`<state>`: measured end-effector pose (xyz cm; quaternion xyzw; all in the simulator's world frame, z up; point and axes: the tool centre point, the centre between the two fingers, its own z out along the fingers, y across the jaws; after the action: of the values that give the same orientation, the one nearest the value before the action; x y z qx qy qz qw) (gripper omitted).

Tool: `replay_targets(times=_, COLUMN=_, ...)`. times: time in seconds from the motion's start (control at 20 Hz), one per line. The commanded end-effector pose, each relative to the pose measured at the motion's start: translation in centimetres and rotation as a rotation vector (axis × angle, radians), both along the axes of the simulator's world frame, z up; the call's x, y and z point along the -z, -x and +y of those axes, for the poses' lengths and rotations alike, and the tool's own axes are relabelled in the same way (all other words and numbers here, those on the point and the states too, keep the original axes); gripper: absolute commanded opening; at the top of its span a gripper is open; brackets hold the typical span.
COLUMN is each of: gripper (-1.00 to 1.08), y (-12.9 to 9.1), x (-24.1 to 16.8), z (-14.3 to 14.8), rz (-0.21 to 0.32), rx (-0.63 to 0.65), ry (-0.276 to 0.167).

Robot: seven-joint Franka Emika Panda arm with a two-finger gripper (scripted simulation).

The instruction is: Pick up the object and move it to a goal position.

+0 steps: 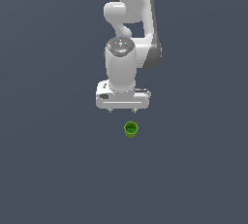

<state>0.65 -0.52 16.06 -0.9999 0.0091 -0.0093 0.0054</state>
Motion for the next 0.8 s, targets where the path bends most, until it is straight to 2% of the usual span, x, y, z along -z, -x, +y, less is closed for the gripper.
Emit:
replay_targets(times=0.0, gripper=1.0, y=0.0, x=0.0, z=0.0, rz=0.0, rx=0.0, ry=0.0)
replay_targets(times=0.45, gripper=1.0, y=-0.7, x=-0.6, z=2.7, rz=-0.021, rx=-0.075, ry=-0.011)
replay_targets(times=0.75, gripper=1.0, y=-0.7, x=-0.6, z=2.7, rz=-0.02, rx=-0.079, ry=-0.01)
